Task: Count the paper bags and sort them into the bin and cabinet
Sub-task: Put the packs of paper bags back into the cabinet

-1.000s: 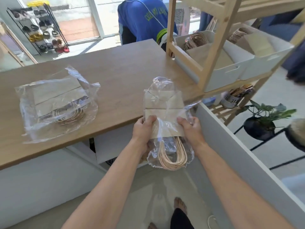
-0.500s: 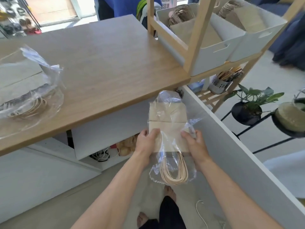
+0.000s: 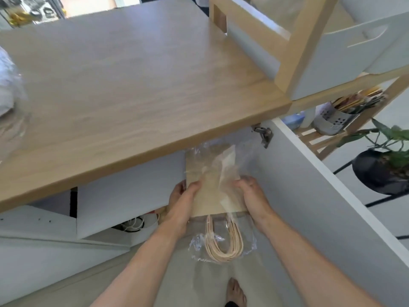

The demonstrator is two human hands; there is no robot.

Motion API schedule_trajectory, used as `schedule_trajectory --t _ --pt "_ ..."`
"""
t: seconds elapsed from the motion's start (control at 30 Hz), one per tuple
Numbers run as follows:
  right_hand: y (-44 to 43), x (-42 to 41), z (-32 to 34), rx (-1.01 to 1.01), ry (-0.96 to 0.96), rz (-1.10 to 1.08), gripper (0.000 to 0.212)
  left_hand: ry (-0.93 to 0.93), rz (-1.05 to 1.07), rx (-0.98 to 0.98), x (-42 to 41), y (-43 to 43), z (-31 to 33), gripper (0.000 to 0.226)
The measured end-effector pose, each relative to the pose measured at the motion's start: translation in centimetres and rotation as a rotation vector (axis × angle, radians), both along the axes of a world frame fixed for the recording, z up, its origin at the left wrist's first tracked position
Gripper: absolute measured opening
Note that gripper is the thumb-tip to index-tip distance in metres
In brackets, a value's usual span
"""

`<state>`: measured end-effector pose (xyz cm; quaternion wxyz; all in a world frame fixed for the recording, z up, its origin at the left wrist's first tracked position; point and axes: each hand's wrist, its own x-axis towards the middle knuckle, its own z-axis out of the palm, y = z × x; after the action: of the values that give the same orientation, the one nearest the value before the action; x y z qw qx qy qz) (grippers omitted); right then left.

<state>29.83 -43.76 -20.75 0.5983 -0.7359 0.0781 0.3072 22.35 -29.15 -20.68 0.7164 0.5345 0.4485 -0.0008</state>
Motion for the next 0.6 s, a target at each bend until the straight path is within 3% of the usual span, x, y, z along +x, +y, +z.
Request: schedule_trajectory --t 0.1,0.27,0.37,0.47,0.6 --pt "0.9 2.2 -2.5 -0.028 0.008 0.045 0.044 0.025 0.023 0.015 1.8 1.1 -2.5 0.066" --pt "3.2 6.1 -4.7 -0.087 -0.018 0.142 0.05 0.012 0.07 0.008 4.9 3.1 -4.9 0.035" --pt "5.3 8.6 -5.8 -0.112 -0.028 0.186 0.048 0.019 0.078 0.032 7.0 4.2 -5.9 0.056" --pt "7.3 10.5 -7.2 -0.132 -0.026 0.216 0.06 0.03 0.114 0.049 8.8 5.4 -7.6 0.074" --pt "8.9 12.9 -10.0 -0.129 -0.023 0.241 0.064 0.058 0.139 0.09 10.5 6.6 -9.1 0.048"
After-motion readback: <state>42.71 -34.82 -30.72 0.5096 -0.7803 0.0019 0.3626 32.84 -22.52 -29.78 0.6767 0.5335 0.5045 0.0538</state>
